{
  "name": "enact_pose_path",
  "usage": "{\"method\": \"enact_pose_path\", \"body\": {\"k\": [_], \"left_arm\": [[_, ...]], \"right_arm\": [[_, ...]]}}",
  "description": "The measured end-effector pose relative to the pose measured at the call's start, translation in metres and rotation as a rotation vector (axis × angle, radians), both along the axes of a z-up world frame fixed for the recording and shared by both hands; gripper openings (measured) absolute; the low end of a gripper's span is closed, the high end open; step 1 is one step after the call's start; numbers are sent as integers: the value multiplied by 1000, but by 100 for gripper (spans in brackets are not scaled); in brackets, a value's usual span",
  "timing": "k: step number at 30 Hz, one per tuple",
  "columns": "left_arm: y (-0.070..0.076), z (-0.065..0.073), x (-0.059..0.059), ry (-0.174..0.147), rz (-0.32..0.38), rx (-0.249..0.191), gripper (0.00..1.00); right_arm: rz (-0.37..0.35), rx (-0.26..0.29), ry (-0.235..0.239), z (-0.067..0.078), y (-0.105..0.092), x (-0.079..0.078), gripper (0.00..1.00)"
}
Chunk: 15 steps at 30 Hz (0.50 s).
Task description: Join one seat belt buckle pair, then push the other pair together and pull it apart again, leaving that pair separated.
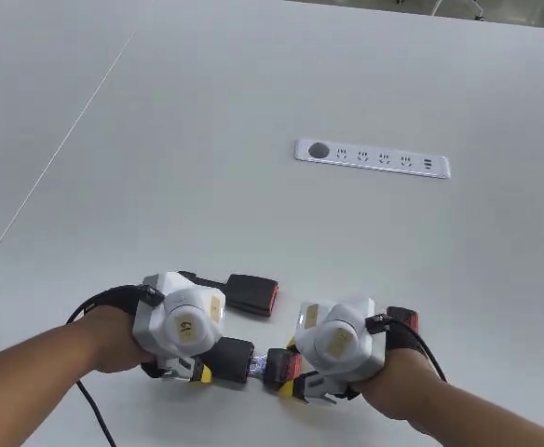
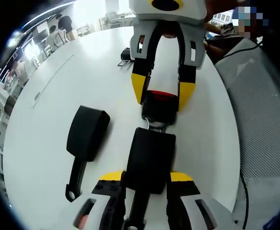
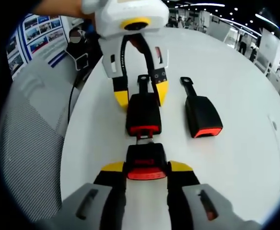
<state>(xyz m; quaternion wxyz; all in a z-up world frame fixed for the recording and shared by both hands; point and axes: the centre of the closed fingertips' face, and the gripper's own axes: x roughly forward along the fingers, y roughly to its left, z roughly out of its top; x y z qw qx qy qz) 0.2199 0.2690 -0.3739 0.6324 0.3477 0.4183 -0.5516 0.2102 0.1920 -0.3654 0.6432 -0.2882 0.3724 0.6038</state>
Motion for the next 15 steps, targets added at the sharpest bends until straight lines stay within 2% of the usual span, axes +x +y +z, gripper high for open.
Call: {"method": "enact_pose_path", "body": {"k": [6,7,9,11,15], "left_arm": [[-1,2,0,11,-4,-4,32],[-1,1,-3,22,-23,-8,32],[0,2,-1,16,-10,-4,32],[0,2,-1,12,-9,-3,32],[0,3,0,6,-17,-8,33]], "right_arm": [[-25,-1,16,1,14,0,30],[-52,2,18,4,16,3,30],[-14,-21,11,1,14,-2,30],[-8,-28,12,4,12,-3,30],[-14,-24,15,1,9,-3,31]]}}
